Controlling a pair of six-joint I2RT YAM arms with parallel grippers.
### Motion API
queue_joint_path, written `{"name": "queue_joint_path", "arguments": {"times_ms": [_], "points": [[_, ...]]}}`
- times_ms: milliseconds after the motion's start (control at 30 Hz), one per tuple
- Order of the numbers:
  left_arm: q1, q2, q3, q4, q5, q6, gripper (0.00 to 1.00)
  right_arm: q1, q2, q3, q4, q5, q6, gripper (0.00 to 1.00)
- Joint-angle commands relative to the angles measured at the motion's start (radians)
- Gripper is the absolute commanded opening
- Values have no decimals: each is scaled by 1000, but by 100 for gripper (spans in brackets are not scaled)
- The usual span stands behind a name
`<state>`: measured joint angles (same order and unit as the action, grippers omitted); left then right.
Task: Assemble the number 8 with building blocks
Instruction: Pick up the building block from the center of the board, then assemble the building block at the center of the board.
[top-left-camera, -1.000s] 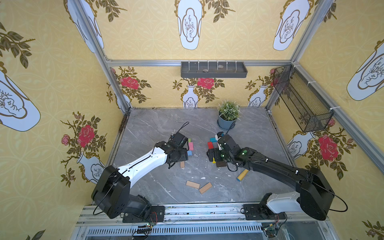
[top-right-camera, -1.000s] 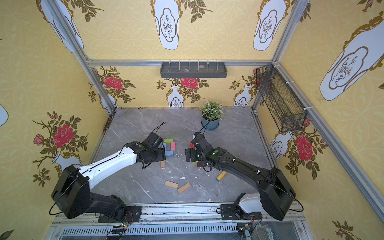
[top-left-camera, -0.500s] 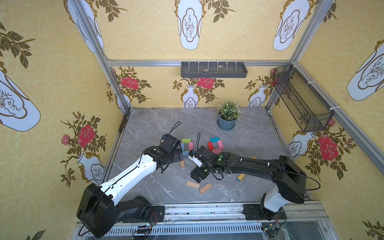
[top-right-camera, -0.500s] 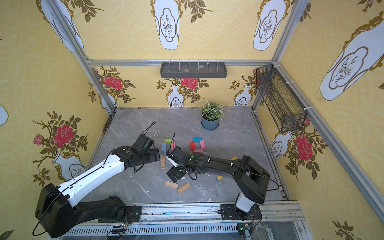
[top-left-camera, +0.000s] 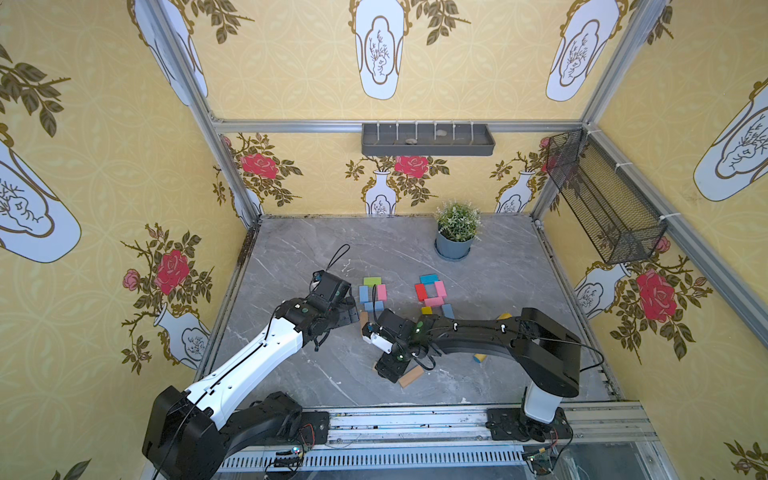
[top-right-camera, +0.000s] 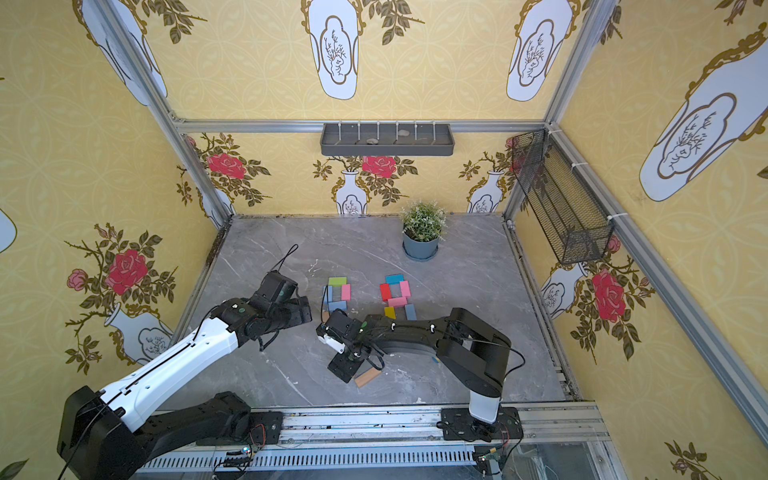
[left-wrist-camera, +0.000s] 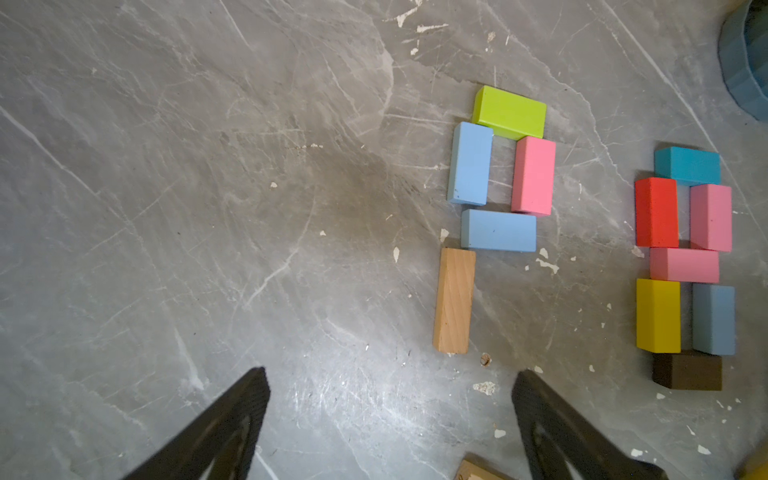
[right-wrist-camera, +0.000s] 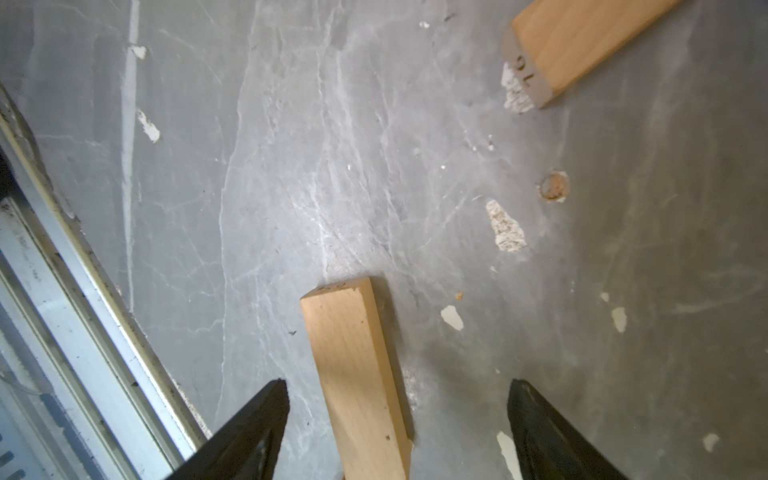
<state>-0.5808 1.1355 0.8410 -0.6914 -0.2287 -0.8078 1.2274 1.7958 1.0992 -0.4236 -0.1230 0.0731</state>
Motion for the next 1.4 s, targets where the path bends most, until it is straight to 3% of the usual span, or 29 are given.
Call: {"name": "queue_joint_path", "arguments": {"times_ms": [0, 233, 367, 500, 600, 767, 900, 1167, 1367], "points": [[2, 1, -9, -10, -10, -1, 95, 10, 12, 8, -4, -16, -16, 82], [4, 7, -13, -8, -9, -2, 95, 23, 46, 16, -13, -15, -13, 70], [4, 7, -17, -8, -11, -4, 95, 26, 64, 24, -19, -5, -7, 53], [4, 4, -19, -9, -12, -4, 95, 33, 75, 33, -25, 11, 1, 46], [4, 1, -22, -10, -16, -5, 95, 35, 77, 33, -25, 35, 18, 32], [6, -6, -26, -10, -18, -7, 95, 35, 64, 8, 10, 47, 51, 24], [6, -11, -31, -9, -21, -9, 95, 25, 50, 2, 18, 117, 116, 10], [5, -24, -37, -12, -23, -13, 95, -127, 62, 75, -71, 144, 396, 7], [6, -23, -42, -8, -20, -14, 95, -143, 127, 182, -148, 164, 513, 7]]}}
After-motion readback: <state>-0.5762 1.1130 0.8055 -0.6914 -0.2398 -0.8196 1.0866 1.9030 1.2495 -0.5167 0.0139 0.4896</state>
